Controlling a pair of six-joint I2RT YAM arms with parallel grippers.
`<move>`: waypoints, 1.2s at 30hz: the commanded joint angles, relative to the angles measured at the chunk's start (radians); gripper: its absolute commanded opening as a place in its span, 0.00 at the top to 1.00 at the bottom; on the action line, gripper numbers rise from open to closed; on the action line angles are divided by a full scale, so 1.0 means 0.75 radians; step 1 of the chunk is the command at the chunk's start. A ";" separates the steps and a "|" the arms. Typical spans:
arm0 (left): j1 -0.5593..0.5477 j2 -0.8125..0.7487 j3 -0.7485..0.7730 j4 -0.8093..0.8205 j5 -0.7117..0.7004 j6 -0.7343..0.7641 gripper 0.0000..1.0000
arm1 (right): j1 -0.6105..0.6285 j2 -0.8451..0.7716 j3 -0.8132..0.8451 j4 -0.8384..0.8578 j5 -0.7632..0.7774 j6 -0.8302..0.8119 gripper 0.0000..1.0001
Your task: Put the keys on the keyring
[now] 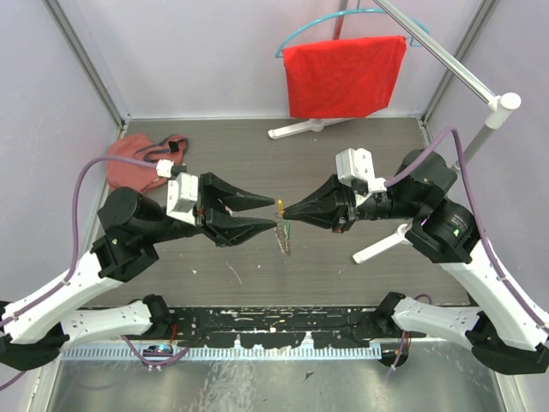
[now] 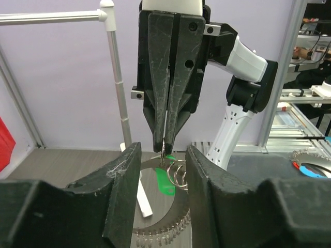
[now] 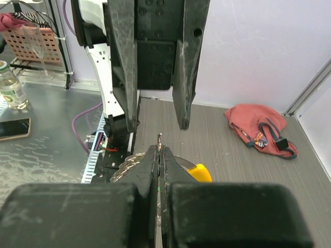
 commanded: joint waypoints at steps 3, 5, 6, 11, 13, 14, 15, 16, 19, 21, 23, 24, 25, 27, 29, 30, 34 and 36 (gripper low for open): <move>-0.002 -0.002 0.192 -0.355 0.034 0.106 0.53 | -0.002 0.006 0.100 -0.121 0.079 -0.090 0.99; -0.003 0.018 0.251 -0.480 0.046 0.138 0.53 | -0.001 0.018 0.119 -0.170 0.115 -0.111 0.99; -0.003 0.034 0.280 -0.547 0.047 0.153 0.52 | -0.001 0.024 0.130 -0.198 0.126 -0.125 0.99; -0.003 0.131 0.426 -0.842 0.068 0.235 0.52 | -0.002 0.055 0.159 -0.271 0.152 -0.154 0.99; -0.004 0.159 0.463 -0.898 0.081 0.258 0.52 | -0.002 0.067 0.166 -0.295 0.153 -0.163 0.99; -0.002 0.167 0.477 -0.913 0.078 0.267 0.52 | -0.001 0.071 0.168 -0.308 0.155 -0.167 0.99; -0.003 0.172 0.485 -0.920 0.075 0.273 0.51 | -0.002 0.074 0.169 -0.314 0.156 -0.168 0.99; -0.002 0.177 0.492 -0.930 0.071 0.280 0.51 | -0.002 0.078 0.169 -0.319 0.154 -0.168 0.99; -0.003 0.193 0.510 -0.954 0.051 0.296 0.49 | -0.002 0.085 0.168 -0.327 0.144 -0.171 0.99; -0.003 0.196 0.515 -0.962 0.036 0.304 0.47 | -0.002 0.084 0.167 -0.332 0.143 -0.174 0.99; -0.004 0.195 0.516 -0.965 0.030 0.308 0.46 | -0.001 0.084 0.167 -0.340 0.144 -0.182 0.99; -0.003 0.195 0.517 -0.964 0.023 0.310 0.46 | -0.002 0.087 0.167 -0.346 0.144 -0.186 0.99; -0.003 0.191 0.515 -0.962 0.015 0.312 0.46 | -0.001 0.086 0.167 -0.353 0.144 -0.190 0.99; -0.004 0.183 0.512 -0.960 -0.003 0.317 0.45 | -0.001 0.091 0.167 -0.368 0.141 -0.199 0.99; -0.002 0.181 0.510 -0.958 -0.018 0.319 0.45 | -0.002 0.094 0.167 -0.380 0.128 -0.204 0.99; -0.002 0.180 0.508 -0.956 -0.024 0.319 0.45 | -0.002 0.095 0.166 -0.382 0.120 -0.205 0.99; -0.004 0.185 0.506 -0.941 -0.032 0.312 0.44 | -0.001 0.105 0.166 -0.383 0.094 -0.205 0.99; -0.002 0.192 0.509 -0.936 -0.033 0.304 0.44 | -0.002 0.105 0.167 -0.383 0.089 -0.207 0.99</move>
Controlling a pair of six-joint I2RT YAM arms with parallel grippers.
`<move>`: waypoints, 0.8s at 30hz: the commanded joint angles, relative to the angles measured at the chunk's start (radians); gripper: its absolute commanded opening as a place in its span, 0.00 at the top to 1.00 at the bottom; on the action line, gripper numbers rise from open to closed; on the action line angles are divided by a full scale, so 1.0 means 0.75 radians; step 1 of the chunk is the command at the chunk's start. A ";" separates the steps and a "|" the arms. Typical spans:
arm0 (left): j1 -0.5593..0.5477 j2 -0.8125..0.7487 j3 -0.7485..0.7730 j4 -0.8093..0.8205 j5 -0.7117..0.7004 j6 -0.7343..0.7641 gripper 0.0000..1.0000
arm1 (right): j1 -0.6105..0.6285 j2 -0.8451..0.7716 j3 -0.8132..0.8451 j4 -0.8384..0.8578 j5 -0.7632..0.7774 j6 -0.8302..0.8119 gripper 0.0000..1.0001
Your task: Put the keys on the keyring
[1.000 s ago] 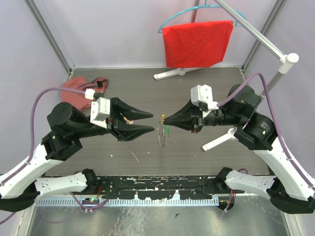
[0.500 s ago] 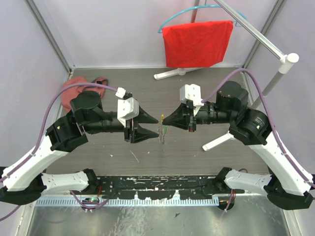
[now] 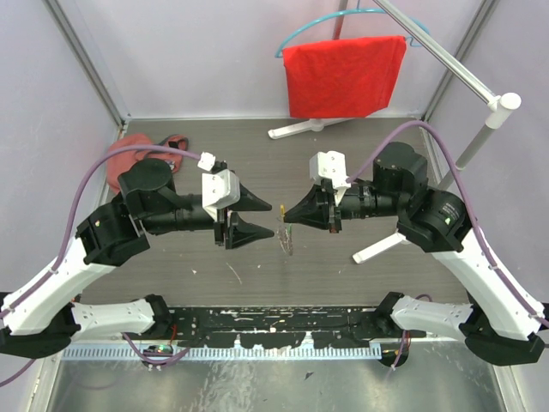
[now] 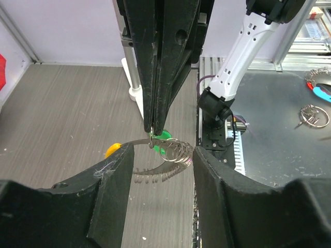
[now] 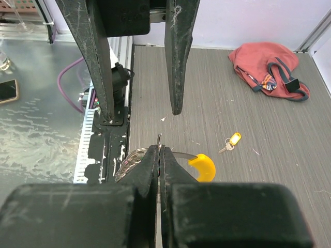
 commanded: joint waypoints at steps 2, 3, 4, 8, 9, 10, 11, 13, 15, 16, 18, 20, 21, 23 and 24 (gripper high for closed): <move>-0.003 -0.004 0.025 0.012 -0.022 -0.009 0.43 | -0.002 0.003 0.059 0.048 -0.033 -0.016 0.99; -0.002 -0.004 0.022 0.016 -0.025 -0.011 0.42 | -0.002 0.003 0.059 0.048 -0.034 -0.016 0.99; -0.003 -0.003 0.020 0.019 -0.026 -0.013 0.42 | -0.002 0.001 0.058 0.048 -0.035 -0.017 0.99; -0.003 0.003 0.012 0.034 -0.019 -0.024 0.44 | -0.002 0.001 0.055 0.048 -0.051 -0.019 0.99; -0.003 0.007 0.014 0.035 -0.016 -0.024 0.47 | -0.002 0.003 0.056 0.048 -0.057 -0.019 0.99; -0.003 0.011 0.013 0.035 -0.010 -0.024 0.52 | -0.002 0.002 0.055 0.048 -0.062 -0.019 0.99; -0.003 0.015 0.016 0.034 -0.003 -0.024 0.55 | -0.002 0.000 0.055 0.049 -0.065 -0.019 0.99; -0.002 0.023 0.019 0.034 0.012 -0.022 0.57 | -0.001 0.001 0.054 0.050 -0.074 -0.020 0.99; -0.003 0.034 0.022 0.036 0.025 -0.024 0.59 | -0.002 0.000 0.053 0.050 -0.083 -0.021 0.99; -0.003 0.036 0.024 0.035 0.034 -0.024 0.59 | -0.001 -0.001 0.050 0.050 -0.086 -0.021 0.99; -0.003 0.045 0.029 0.035 0.041 -0.023 0.60 | -0.002 -0.002 0.049 0.050 -0.091 -0.024 0.99; -0.002 0.050 0.030 0.035 0.043 -0.024 0.60 | -0.001 -0.004 0.047 0.048 -0.099 -0.023 0.99; -0.002 0.052 0.032 0.035 0.043 -0.024 0.60 | -0.002 -0.004 0.048 0.048 -0.103 -0.023 0.99; -0.003 0.057 0.034 0.034 0.045 -0.022 0.60 | -0.002 -0.009 0.048 0.050 -0.108 -0.023 0.99; -0.003 0.059 0.035 0.035 0.045 -0.022 0.60 | -0.002 -0.009 0.048 0.050 -0.108 -0.023 0.99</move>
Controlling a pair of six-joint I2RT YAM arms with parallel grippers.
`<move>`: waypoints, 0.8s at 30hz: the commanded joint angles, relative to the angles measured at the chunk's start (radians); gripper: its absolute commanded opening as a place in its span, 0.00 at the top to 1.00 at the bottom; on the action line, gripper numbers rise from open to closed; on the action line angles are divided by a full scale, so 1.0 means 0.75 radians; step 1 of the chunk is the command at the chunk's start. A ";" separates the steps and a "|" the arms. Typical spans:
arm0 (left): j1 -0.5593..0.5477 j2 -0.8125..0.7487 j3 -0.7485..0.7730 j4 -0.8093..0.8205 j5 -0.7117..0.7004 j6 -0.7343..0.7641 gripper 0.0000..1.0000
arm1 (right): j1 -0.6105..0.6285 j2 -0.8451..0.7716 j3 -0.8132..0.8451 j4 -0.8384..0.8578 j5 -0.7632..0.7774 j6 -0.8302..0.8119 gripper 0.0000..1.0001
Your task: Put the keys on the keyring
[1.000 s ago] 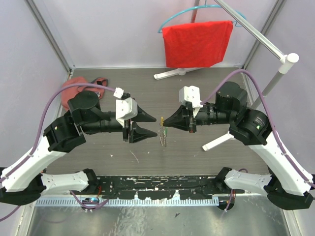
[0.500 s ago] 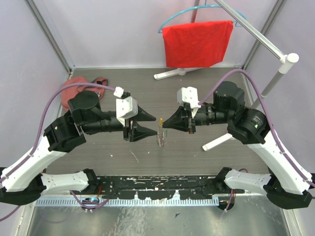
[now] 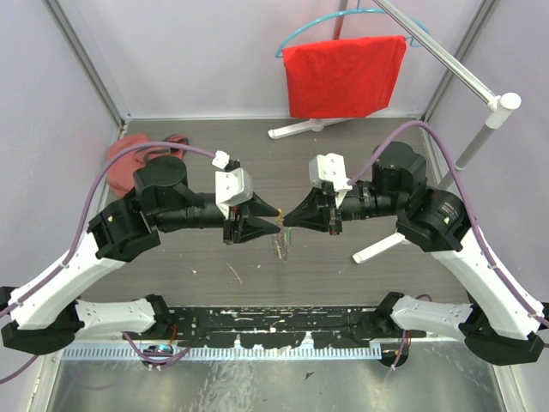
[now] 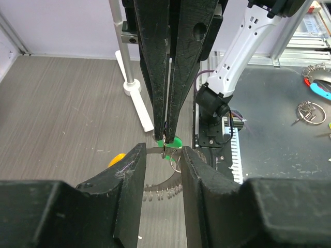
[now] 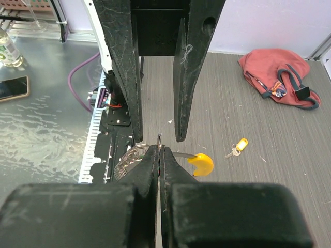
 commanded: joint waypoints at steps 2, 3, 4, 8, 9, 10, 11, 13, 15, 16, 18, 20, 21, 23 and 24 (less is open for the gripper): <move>-0.003 0.009 0.038 0.028 0.033 -0.005 0.62 | -0.002 -0.020 0.048 0.055 -0.043 -0.005 0.99; -0.002 0.012 0.040 0.027 0.037 -0.005 0.62 | -0.002 -0.021 0.048 0.054 -0.045 -0.005 0.99; -0.003 0.017 0.042 0.027 0.041 -0.005 0.63 | -0.002 -0.020 0.048 0.053 -0.046 -0.005 0.99; -0.002 0.030 0.055 0.021 0.054 -0.001 0.68 | -0.001 -0.022 0.047 0.053 -0.055 -0.006 0.99; -0.004 0.032 0.057 0.020 0.056 0.001 0.69 | -0.002 -0.022 0.047 0.053 -0.057 -0.008 0.99; -0.003 0.034 0.058 0.018 0.056 0.001 0.70 | -0.002 -0.022 0.047 0.051 -0.058 -0.008 0.99; -0.004 0.037 0.058 0.020 0.057 0.001 0.71 | -0.001 -0.021 0.047 0.051 -0.058 -0.009 0.99; -0.004 0.042 0.062 0.018 0.060 0.003 0.74 | -0.002 -0.023 0.046 0.048 -0.058 -0.011 0.99; -0.002 0.046 0.065 0.017 0.064 0.004 0.77 | -0.001 -0.024 0.044 0.049 -0.058 -0.011 0.99; -0.003 0.048 0.067 0.014 0.064 0.005 0.79 | -0.002 -0.024 0.044 0.049 -0.056 -0.011 0.99; -0.004 0.052 0.067 0.012 0.065 0.009 0.81 | -0.002 -0.026 0.044 0.049 -0.052 -0.013 0.99; -0.005 0.052 0.067 0.008 0.065 0.011 0.83 | -0.001 -0.028 0.043 0.047 -0.047 -0.017 0.99; -0.004 0.051 0.067 0.006 0.065 0.012 0.85 | -0.002 -0.030 0.044 0.047 -0.045 -0.018 0.99; -0.005 0.049 0.067 0.006 0.064 0.014 0.89 | -0.002 -0.031 0.045 0.047 -0.045 -0.018 0.99; -0.004 0.050 0.067 0.004 0.062 0.015 0.90 | -0.002 -0.030 0.045 0.047 -0.047 -0.017 0.99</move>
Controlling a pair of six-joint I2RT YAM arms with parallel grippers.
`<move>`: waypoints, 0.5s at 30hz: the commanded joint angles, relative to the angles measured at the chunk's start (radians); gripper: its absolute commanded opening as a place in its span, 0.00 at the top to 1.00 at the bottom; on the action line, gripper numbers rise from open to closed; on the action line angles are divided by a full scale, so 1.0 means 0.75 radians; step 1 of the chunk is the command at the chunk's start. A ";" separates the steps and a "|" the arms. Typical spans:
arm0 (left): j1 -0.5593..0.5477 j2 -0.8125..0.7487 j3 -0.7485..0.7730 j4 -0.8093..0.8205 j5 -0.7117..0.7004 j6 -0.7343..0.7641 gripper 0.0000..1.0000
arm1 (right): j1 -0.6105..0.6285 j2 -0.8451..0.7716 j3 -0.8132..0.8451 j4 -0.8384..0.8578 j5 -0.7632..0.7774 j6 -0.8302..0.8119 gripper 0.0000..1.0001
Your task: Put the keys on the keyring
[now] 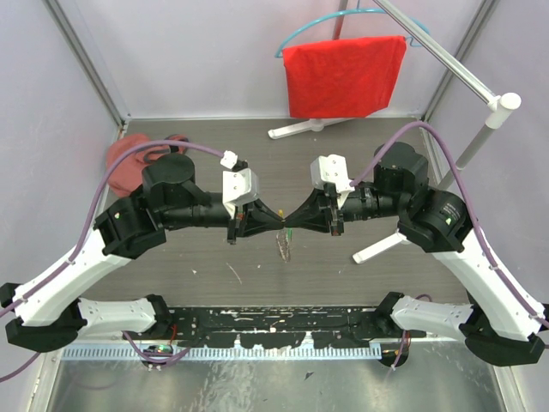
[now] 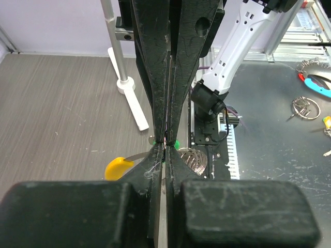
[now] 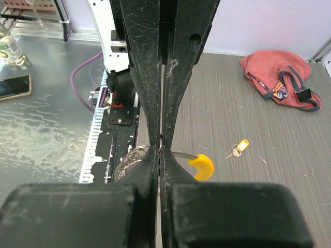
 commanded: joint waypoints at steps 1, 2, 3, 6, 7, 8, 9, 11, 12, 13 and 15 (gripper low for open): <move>-0.005 0.009 0.055 0.010 0.021 0.010 0.92 | 0.000 -0.023 0.043 0.054 -0.024 -0.006 0.99; -0.005 0.009 0.057 0.010 0.019 0.010 0.95 | -0.001 -0.023 0.043 0.054 -0.026 -0.007 0.99; -0.004 0.010 0.058 0.009 0.019 0.009 0.98 | -0.001 -0.022 0.041 0.054 -0.027 -0.007 0.99; -0.003 0.011 0.060 0.008 0.018 0.007 1.00 | -0.001 -0.020 0.037 0.055 -0.028 -0.005 0.99; -0.003 0.012 0.061 0.007 0.017 0.006 1.00 | -0.002 -0.020 0.037 0.056 -0.026 -0.007 0.99; -0.004 0.010 0.061 0.007 0.015 0.004 1.00 | -0.001 -0.021 0.037 0.059 -0.024 -0.004 0.99; -0.004 0.009 0.059 0.007 0.010 0.002 1.00 | -0.001 -0.023 0.037 0.066 -0.017 0.000 0.97; -0.005 0.001 0.052 0.018 0.003 0.000 1.00 | 0.000 -0.034 0.035 0.082 0.001 0.006 0.79; -0.005 -0.005 0.046 0.028 0.000 -0.003 1.00 | -0.001 -0.042 0.033 0.095 0.010 0.014 0.71; -0.005 -0.012 0.036 0.040 -0.003 -0.005 1.00 | -0.001 -0.052 0.030 0.114 0.024 0.022 0.67; -0.004 -0.030 0.015 0.070 -0.013 -0.014 1.00 | -0.001 -0.079 0.013 0.157 0.050 0.042 0.64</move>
